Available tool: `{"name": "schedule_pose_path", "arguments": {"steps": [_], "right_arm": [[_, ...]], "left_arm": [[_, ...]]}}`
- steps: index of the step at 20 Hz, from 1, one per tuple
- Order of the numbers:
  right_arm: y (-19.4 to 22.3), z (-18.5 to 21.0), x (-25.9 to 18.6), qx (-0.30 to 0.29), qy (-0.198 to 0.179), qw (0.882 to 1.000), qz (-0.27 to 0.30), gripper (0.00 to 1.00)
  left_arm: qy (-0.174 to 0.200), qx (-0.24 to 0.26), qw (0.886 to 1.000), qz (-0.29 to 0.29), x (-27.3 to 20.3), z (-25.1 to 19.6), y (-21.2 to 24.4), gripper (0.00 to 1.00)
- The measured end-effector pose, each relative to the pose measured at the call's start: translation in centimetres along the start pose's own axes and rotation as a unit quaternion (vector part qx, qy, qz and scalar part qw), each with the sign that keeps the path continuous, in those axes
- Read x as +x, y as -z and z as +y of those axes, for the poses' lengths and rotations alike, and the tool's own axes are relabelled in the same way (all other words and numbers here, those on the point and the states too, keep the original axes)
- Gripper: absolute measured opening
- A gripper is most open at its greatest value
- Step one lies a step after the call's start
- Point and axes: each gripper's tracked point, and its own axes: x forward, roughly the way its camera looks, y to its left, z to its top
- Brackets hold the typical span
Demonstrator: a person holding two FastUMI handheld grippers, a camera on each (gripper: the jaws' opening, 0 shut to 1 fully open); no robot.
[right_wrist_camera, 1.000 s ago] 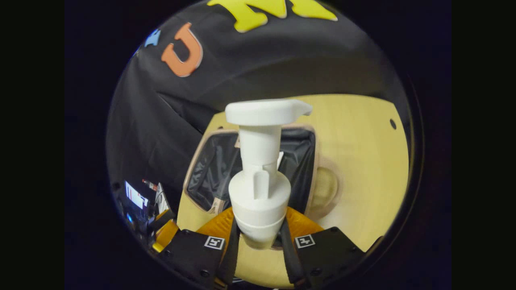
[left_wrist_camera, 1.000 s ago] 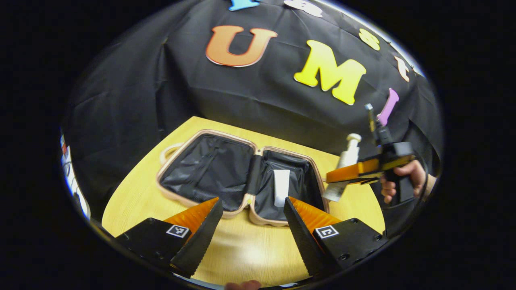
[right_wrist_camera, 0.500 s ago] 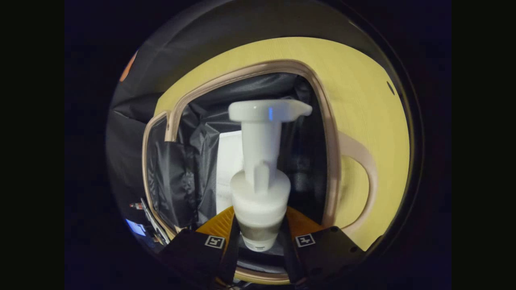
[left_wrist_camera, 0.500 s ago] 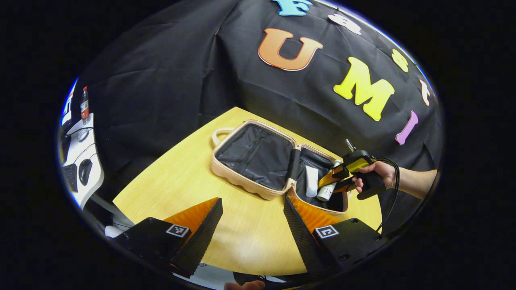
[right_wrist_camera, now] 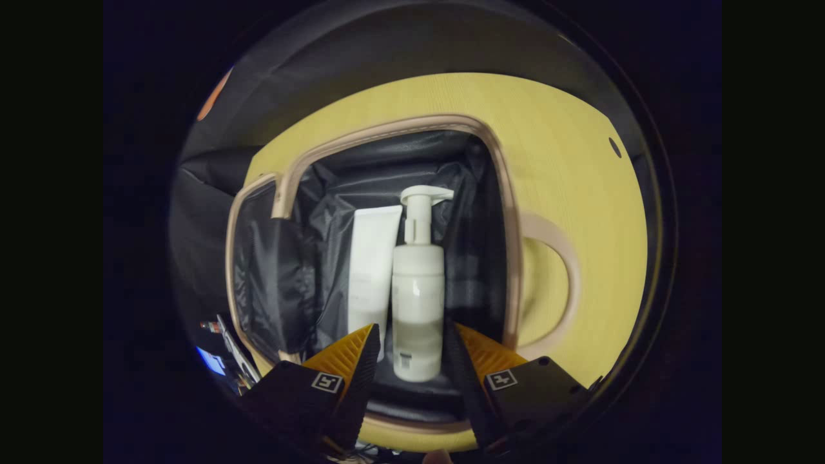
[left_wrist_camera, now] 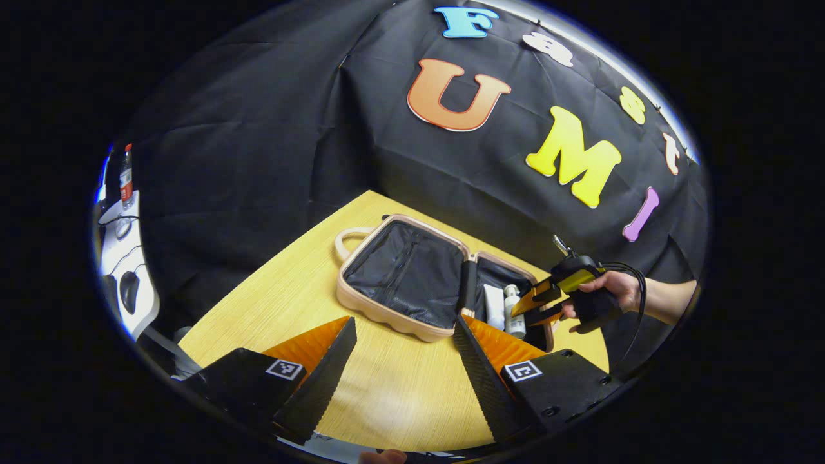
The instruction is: First open the suitcase, pack the skin care products into it, and then close the suitcase.
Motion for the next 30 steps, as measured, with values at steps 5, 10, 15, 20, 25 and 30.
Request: {"name": "schedule_pose_path", "arguments": {"steps": [5,10,15,20,25,30], "right_arm": [[-0.4,-0.5,-11.4,-0.062,-0.084,0.985,-0.140,0.63],[1.0,-2.7,-21.1,-0.131,-0.126,0.941,-0.286,0.63],[1.9,-4.8,-28.4,-0.185,-0.097,0.887,-0.411,0.63],[3.6,-6.4,-28.3,-0.183,-0.065,0.891,-0.411,0.63],[4.1,-6.4,-28.1,-0.171,-0.066,0.897,-0.402,0.63],[4.6,-6.0,-27.9,-0.169,-0.065,0.900,-0.397,0.63]], "left_arm": [[0.039,-0.034,0.999,-0.002,3.4,2.3,-1.4,0.98],[0.085,-0.083,0.993,-0.010,8.8,6.4,-3.7,0.97],[0.109,-0.160,0.981,0.000,14.7,9.7,-4.6,0.97],[0.128,-0.262,0.957,-0.002,19.7,11.6,-6.1,0.94],[0.113,-0.319,0.941,0.022,23.3,13.0,-5.1,0.84],[0.104,-0.332,0.937,0.041,25.6,12.9,-4.8,0.82]]}}
